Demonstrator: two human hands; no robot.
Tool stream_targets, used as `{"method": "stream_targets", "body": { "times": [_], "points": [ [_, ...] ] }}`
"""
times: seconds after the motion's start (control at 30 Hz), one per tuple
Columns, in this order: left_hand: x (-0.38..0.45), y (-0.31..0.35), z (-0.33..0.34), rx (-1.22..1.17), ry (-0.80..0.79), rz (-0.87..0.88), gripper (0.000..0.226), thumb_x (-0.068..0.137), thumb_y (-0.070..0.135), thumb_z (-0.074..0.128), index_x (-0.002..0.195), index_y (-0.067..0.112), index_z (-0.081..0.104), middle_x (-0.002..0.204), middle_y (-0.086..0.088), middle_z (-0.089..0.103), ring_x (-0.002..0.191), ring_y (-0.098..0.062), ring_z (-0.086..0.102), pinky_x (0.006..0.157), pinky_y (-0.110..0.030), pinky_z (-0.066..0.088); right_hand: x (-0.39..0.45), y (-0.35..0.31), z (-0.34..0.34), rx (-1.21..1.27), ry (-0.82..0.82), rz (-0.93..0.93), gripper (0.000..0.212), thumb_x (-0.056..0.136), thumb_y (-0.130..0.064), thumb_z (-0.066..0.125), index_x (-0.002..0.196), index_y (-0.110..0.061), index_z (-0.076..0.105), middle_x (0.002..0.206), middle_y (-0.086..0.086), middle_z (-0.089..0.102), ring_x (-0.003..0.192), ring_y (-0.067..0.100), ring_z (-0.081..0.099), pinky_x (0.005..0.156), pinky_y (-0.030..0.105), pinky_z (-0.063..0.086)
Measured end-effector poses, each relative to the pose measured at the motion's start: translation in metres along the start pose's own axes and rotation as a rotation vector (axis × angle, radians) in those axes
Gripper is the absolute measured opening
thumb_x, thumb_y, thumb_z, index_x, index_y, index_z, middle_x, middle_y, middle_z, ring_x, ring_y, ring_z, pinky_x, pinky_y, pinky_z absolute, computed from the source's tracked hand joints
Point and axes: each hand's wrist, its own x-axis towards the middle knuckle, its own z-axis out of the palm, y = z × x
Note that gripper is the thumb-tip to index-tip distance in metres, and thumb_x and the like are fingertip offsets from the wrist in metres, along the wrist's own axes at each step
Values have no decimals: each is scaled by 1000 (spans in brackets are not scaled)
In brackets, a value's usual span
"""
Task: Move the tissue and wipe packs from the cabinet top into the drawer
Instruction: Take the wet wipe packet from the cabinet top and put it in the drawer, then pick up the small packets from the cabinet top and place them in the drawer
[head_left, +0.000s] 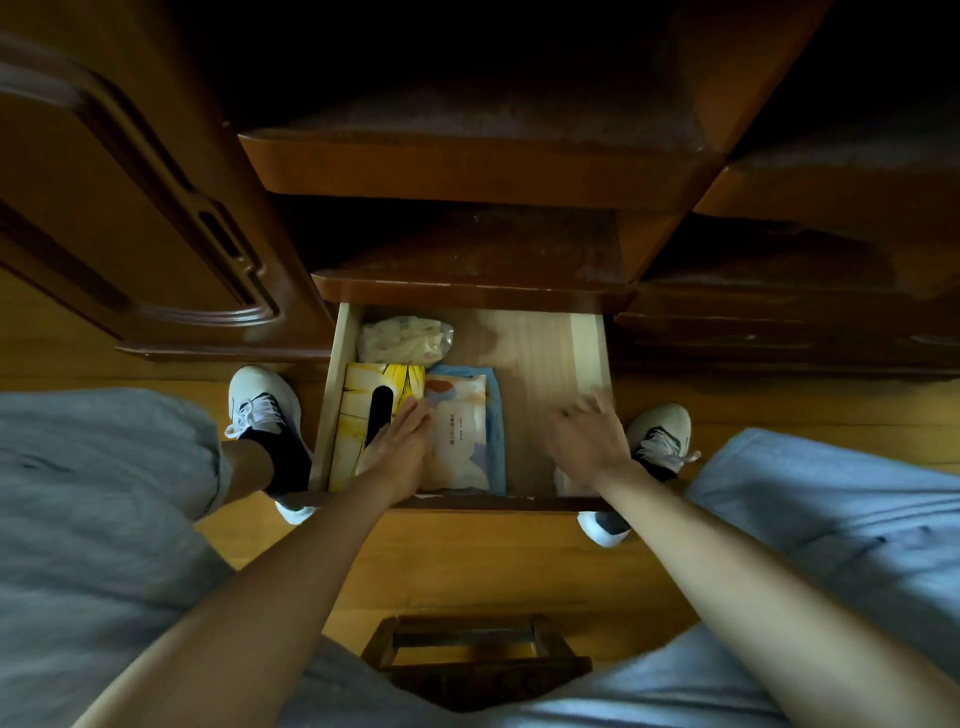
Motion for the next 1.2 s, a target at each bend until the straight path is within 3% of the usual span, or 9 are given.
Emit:
{"method": "stream_targets", "body": {
  "times": [0.07, 0.17, 0.3, 0.47, 0.6, 0.67, 0.8, 1.03, 1.2],
  "points": [
    [-1, 3, -18, -2, -51, 3, 79, 98, 14, 57, 162, 12, 11, 171, -1, 0, 157, -22, 4, 125, -42, 19, -2, 13, -16, 140, 109, 78, 30, 98, -35, 49, 118, -23, 69, 119, 1, 73, 140, 25, 43, 123, 52, 14],
    [-8, 8, -59, -79, 5, 8, 70, 99, 23, 57, 160, 24, 23, 171, 4, 7, 145, -25, 40, 107, -40, 43, -7, 36, -50, 444, 212, 217, 31, 102, -30, 50, 129, -28, 65, 133, -1, 66, 143, 21, 40, 123, 46, 17],
    [-27, 19, -143, -61, 187, 73, 49, 101, 36, 51, 150, 32, 44, 163, 7, 30, 130, -21, 56, 96, -38, 52, -21, 67, -118, 713, 264, 208, 21, 103, -33, 54, 118, -39, 67, 128, -6, 63, 87, 5, 67, 75, 21, 50],
    [-68, 47, -282, -36, 825, 286, 23, 96, 22, 61, 115, 28, 72, 121, 11, 68, 91, -12, 71, 67, -25, 52, -37, 91, -258, 768, 652, 26, 22, 101, -29, 53, 105, -40, 71, 104, -28, 71, 78, -1, 69, 71, 19, 56],
    [-78, 72, -394, -38, 1185, 304, 17, 93, 19, 61, 101, 25, 74, 103, 8, 73, 87, -14, 68, 59, -25, 50, -31, 118, -366, 566, 1053, 33, 16, 95, -38, 50, 102, -44, 64, 90, -25, 69, 78, -7, 60, 62, 10, 41],
    [-64, 81, -439, -38, 1200, 266, 17, 93, 20, 58, 101, 24, 73, 103, 6, 71, 94, -19, 67, 61, -29, 49, -13, 139, -406, 524, 1060, 80, 17, 93, -35, 55, 105, -41, 65, 95, -21, 67, 91, -1, 60, 69, 18, 47],
    [-16, 87, -495, 15, 1027, 197, 23, 92, 27, 57, 111, 28, 70, 113, 3, 65, 106, -22, 62, 70, -32, 45, 24, 170, -432, 409, 754, 135, 21, 95, -37, 58, 112, -34, 70, 119, -12, 67, 117, 16, 56, 92, 34, 47],
    [79, 83, -560, -50, 889, 108, 30, 90, 26, 56, 117, 27, 69, 120, -3, 62, 115, -27, 58, 89, -38, 50, 84, 192, -453, 103, 942, 179, 43, 88, -54, 48, 58, -24, 57, 55, -6, 55, 60, 18, 61, 47, 26, 23],
    [151, 68, -599, -101, 825, 41, 40, 93, 26, 59, 133, 21, 60, 137, -12, 53, 124, -34, 54, 96, -44, 48, 161, 195, -485, 181, 934, 185, 24, 94, -46, 53, 82, -28, 63, 76, -8, 61, 81, 19, 66, 54, 27, 32]
  ]
}}
